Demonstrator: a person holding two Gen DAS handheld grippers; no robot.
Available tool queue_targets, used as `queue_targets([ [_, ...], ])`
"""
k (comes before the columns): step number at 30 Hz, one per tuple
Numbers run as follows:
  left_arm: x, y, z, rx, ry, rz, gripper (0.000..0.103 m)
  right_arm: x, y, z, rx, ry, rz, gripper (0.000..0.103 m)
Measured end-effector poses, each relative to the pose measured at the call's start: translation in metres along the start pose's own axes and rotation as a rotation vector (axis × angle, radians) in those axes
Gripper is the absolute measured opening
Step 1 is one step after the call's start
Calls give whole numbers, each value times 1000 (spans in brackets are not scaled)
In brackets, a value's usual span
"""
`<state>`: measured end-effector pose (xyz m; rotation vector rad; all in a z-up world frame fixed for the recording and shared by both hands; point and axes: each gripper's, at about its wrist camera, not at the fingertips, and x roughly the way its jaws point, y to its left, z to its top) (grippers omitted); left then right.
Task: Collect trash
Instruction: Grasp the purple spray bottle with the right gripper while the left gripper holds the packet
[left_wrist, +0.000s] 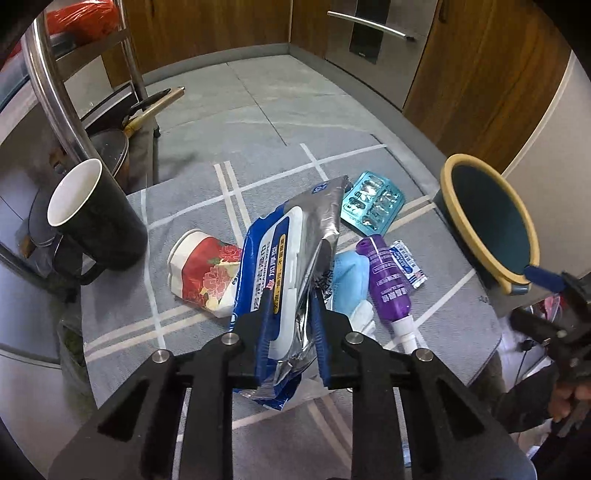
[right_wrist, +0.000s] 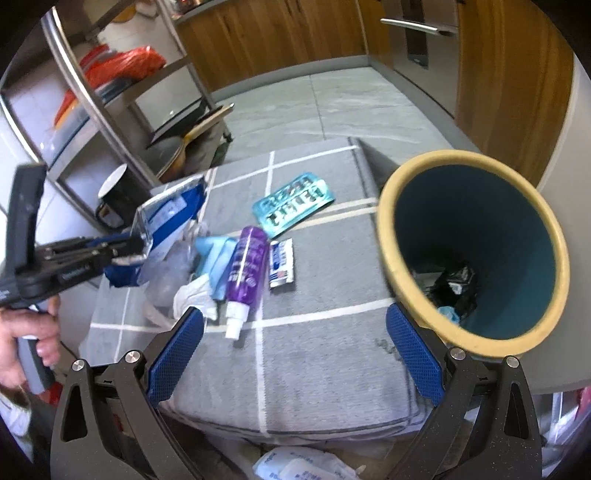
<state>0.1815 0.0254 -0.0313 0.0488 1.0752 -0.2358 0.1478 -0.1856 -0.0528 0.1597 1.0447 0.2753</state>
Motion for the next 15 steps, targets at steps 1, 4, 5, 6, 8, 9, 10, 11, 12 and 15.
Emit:
queue_targets([
  [1, -3, 1, 0, -4, -8, -3, 18, 5, 4, 0, -8, 6, 6, 98],
  [4, -14, 5, -1, -25, -43, -10, 18, 17, 15, -1, -28, 17, 17, 96],
  [5, -18, 6, -2, -30, -53, -10, 17, 21, 19, -2, -38, 20, 17, 95],
  [6, -24, 8, -1, -39, -68, -11, 17, 25, 22, -2, -47, 23, 16, 92],
  [8, -36, 11, -1, -60, -94, -18, 17, 35, 31, -2, -61, 40, 8, 85],
  [9, -41, 14, -1, -67, -107, -20, 17, 38, 33, -2, -63, 45, 7, 80],
  [10, -46, 15, 0, -75, -119, -25, 17, 42, 36, -2, -68, 52, 3, 78],
  [11, -53, 17, 0, -83, -133, -31, 17, 47, 38, -2, -71, 56, -1, 75],
  [12, -57, 18, 1, -90, -143, -37, 17, 49, 40, -1, -71, 58, -2, 74],
  [15, -71, 21, 0, -107, -169, -61, 17, 61, 44, 3, -67, 65, -7, 69],
])
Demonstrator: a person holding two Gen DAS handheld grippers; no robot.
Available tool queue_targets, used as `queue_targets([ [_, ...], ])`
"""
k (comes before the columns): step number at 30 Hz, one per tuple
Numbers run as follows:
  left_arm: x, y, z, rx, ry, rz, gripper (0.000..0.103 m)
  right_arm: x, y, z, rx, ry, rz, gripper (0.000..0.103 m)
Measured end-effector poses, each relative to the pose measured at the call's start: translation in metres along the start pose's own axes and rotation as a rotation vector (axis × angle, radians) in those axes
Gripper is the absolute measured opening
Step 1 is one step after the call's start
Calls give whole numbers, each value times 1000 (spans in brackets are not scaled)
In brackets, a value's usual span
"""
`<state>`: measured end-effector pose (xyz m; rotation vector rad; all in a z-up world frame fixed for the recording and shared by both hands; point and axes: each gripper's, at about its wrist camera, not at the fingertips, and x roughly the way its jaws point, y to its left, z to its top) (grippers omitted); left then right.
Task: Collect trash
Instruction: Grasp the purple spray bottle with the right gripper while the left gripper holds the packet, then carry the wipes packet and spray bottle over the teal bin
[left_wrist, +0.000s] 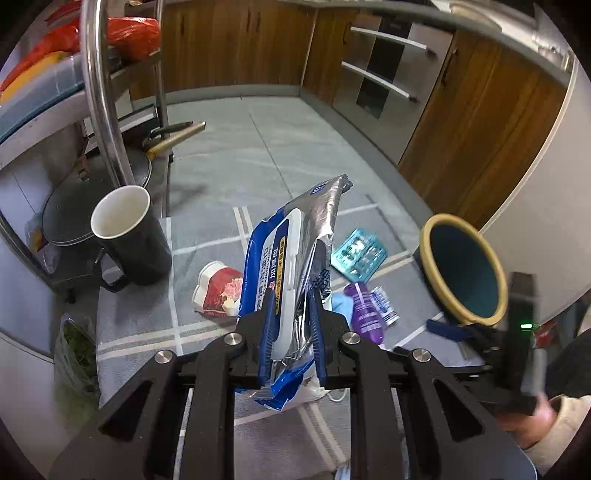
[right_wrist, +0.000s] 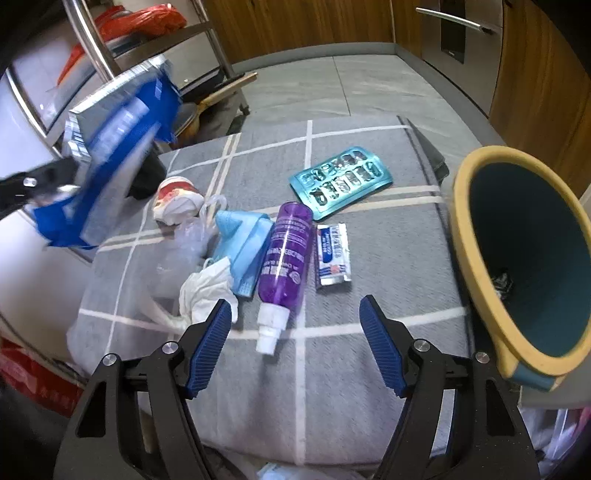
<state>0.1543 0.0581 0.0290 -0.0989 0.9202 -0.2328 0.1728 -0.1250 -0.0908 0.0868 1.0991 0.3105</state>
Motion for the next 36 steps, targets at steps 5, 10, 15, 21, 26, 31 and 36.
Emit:
queue_targets([
  [5, -16, -2, 0, -7, -27, -33, 17, 24, 8, 7, -16, 20, -27, 62],
  [10, -17, 0, -1, -39, -36, -87, 17, 48, 13, 10, -46, 48, -65, 53],
  [15, -18, -4, 1, -47, -41, -130, 17, 58, 15, 7, -56, 55, -91, 48],
  [21, -22, -17, 7, -17, -60, -146, 17, 49, 10, 2, -16, 44, -44, 34],
  [26, -21, -22, 7, -15, -58, -161, 17, 31, 4, -1, 2, 27, 17, 34],
  [31, -18, -27, 6, -23, -50, -192, 17, 5, -1, -1, 6, -6, 64, 33],
  [36, -14, -34, 6, -20, -40, -208, 17, -22, -10, -1, 7, -52, 70, 33],
])
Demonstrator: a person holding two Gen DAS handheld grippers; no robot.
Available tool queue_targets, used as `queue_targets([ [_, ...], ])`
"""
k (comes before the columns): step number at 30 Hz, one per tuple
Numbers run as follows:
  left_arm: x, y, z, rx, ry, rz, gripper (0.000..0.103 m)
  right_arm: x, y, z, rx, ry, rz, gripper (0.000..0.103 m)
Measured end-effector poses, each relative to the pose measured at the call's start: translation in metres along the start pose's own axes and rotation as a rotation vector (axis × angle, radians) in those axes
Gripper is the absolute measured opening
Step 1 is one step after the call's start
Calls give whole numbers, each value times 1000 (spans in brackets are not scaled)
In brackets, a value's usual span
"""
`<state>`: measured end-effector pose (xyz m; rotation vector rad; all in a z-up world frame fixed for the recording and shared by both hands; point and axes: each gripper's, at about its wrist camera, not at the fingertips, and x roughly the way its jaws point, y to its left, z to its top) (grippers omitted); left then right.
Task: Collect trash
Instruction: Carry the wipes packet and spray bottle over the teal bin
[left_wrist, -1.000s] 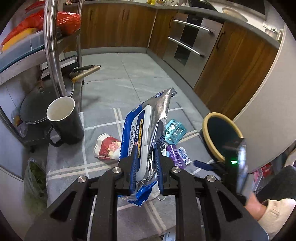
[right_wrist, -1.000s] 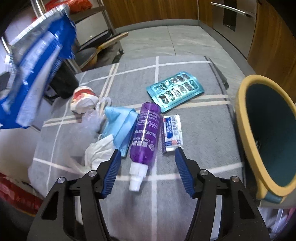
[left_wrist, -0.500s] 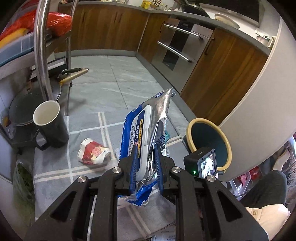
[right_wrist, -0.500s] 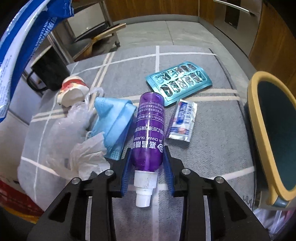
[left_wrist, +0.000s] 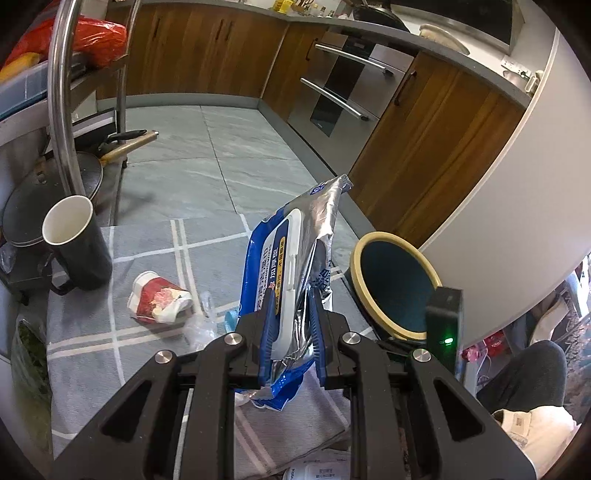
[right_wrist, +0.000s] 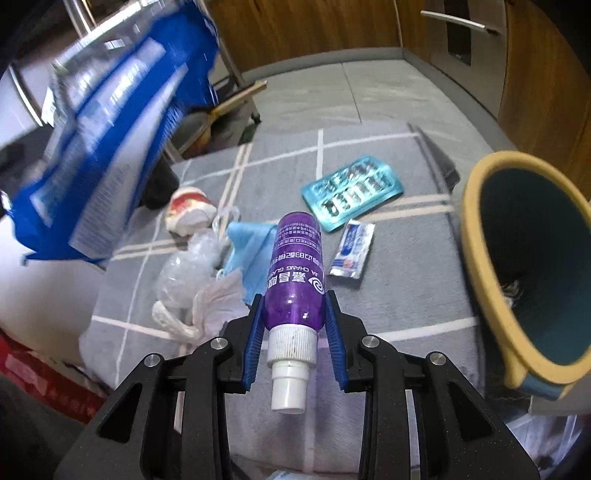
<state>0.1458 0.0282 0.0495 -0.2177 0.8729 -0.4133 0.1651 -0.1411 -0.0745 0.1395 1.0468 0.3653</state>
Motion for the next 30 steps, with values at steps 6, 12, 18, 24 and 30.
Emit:
queue_targets([
  [6, 10, -17, 2, 13, 18, -31, 17, -34, -23, -1, 27, -52, -15, 33],
  [12, 24, -37, 6, 5, 43, -99, 17, -74, -59, -7, 80, -110, -33, 33],
  [18, 43, -68, 8, 31, 75, -137, 17, -103, -92, -17, 158, -166, -51, 33],
  [24, 73, -101, 7, 44, 119, -181, 17, -117, -123, -26, 232, -200, -81, 33],
  [30, 113, -132, 1, 35, 179, -225, 17, -131, -154, -34, 316, -239, -95, 33],
])
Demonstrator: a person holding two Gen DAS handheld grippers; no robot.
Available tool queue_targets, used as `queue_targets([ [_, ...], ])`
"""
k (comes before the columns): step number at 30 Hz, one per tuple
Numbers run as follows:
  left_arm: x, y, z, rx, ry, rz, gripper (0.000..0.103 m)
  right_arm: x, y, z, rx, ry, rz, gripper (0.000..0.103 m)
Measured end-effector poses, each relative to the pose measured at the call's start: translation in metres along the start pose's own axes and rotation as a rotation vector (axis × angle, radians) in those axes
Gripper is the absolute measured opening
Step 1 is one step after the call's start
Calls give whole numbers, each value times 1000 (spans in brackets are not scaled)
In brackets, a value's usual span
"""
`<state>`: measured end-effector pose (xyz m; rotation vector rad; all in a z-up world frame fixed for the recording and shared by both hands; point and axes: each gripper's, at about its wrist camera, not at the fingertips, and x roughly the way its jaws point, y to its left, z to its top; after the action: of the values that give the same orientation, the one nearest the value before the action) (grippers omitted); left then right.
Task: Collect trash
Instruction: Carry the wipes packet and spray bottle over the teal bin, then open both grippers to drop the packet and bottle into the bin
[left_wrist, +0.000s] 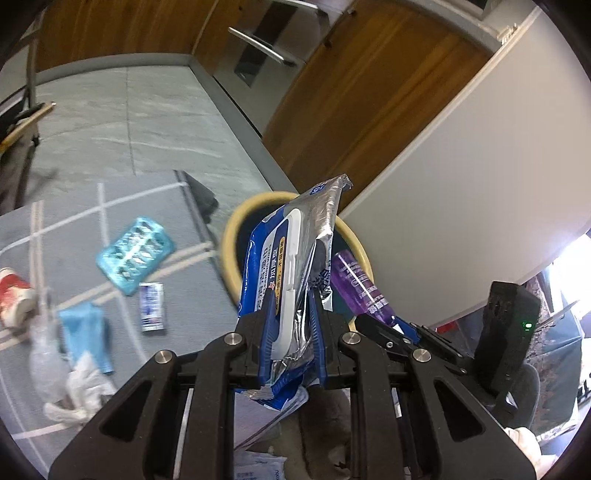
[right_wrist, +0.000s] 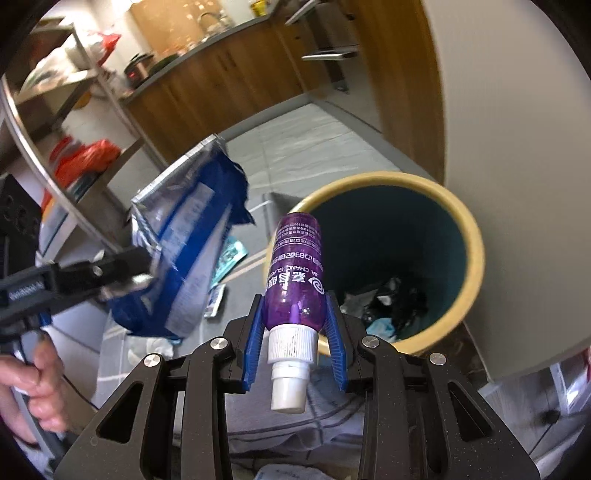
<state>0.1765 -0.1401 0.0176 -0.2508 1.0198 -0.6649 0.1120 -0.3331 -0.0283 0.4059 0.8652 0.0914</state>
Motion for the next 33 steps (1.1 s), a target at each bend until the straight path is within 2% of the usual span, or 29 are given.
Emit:
queue_targets([
  [6, 38, -20, 9, 23, 37, 10, 18, -8, -24, 4, 62, -23, -8, 33],
  [15, 87, -23, 12, -53, 85, -8, 19, -7, -34, 2, 101, -27, -2, 33],
  [17, 94, -22, 11, -58, 93, 8, 20, -5, -32, 3, 103, -26, -1, 33],
  [19, 99, -18, 10, -69, 95, 32, 34, -4, -31, 3, 104, -24, 0, 34],
  [21, 100, -16, 9, -78, 94, 39, 52, -3, -31, 2, 104, -24, 0, 33],
  [23, 97, -14, 8, -80, 91, 44, 56, -4, -32, 3, 106, -24, 1, 34],
  [27, 83, -10, 9, -90, 67, 49, 76, -3, -34, 3, 107, -24, 1, 34],
  [33, 65, 4, 12, -116, 34, 84, 79, 4, -34, 3, 108, -5, -12, 34],
])
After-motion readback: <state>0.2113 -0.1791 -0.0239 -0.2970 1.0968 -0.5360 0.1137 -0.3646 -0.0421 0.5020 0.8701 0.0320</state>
